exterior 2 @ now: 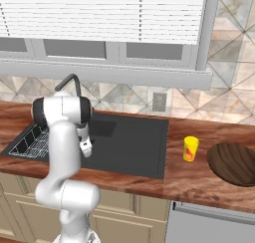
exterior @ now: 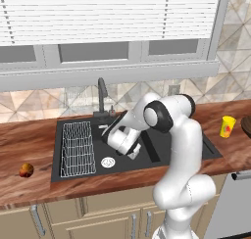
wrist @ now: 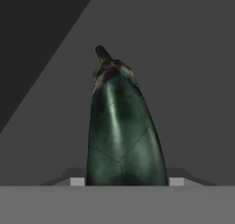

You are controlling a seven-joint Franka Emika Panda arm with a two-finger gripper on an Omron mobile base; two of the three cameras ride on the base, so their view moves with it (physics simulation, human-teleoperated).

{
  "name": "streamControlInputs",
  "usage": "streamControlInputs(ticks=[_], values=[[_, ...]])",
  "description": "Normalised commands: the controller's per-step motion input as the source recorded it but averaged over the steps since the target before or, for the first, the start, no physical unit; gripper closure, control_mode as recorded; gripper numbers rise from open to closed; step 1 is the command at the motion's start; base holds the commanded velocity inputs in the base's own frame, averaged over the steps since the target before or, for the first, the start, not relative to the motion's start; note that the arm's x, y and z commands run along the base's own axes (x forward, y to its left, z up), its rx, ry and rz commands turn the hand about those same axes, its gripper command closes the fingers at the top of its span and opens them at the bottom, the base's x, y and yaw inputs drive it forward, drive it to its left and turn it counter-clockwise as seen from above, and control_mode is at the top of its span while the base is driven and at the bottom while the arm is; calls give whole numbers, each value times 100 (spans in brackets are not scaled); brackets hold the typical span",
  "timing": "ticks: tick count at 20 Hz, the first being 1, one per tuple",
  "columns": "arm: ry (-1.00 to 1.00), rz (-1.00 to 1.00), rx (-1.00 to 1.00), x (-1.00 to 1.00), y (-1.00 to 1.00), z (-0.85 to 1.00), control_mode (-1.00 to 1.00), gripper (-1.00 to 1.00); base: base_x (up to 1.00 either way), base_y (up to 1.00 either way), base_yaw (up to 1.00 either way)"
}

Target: Remove the eggplant and peach from the sink. Then move the bowl and cup from the counter to the sink for washing.

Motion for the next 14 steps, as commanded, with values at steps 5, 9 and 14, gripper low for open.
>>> streamControlInputs(ticks=[5, 9, 14], values=[[-2, 0, 0, -8, -16, 15, -100, 100, 0, 0, 0], [0, 0, 0, -9, -14, 16, -100, 100, 0, 0, 0], [0, 0, 0, -7, -2, 17, -100, 100, 0, 0, 0]])
